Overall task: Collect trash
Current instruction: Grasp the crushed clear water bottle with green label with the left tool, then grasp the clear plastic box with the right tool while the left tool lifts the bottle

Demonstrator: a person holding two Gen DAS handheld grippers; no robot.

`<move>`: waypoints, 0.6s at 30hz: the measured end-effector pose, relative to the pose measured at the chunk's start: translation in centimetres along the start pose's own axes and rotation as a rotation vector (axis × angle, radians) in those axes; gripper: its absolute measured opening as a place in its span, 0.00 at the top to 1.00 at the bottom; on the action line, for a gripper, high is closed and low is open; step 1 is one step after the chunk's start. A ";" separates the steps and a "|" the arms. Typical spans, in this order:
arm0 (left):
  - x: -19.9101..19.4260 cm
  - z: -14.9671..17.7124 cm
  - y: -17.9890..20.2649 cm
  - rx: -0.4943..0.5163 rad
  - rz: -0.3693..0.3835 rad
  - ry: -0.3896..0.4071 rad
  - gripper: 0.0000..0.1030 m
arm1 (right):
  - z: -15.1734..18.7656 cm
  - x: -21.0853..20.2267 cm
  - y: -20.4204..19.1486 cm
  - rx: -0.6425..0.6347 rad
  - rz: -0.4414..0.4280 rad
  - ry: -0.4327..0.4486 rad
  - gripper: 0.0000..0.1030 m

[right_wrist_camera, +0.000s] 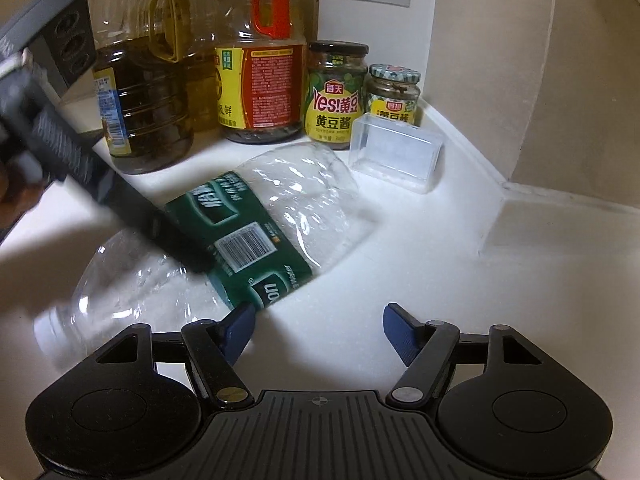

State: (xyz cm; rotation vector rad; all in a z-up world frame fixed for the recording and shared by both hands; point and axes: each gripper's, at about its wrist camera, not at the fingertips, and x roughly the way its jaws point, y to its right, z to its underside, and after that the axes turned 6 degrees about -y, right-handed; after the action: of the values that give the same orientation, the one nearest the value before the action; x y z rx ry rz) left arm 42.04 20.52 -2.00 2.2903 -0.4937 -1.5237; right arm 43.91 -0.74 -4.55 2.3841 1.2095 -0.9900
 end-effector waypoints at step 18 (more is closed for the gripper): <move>-2.9 1.1 0.4 -0.077 -0.113 0.151 0.72 | -2.5 -0.6 1.6 0.063 0.030 0.042 0.31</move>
State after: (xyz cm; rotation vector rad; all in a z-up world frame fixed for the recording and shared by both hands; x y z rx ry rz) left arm 39.93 21.42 0.09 2.3853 -0.2638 -1.3801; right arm 46.09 -0.72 -2.41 2.4751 1.1699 -0.9877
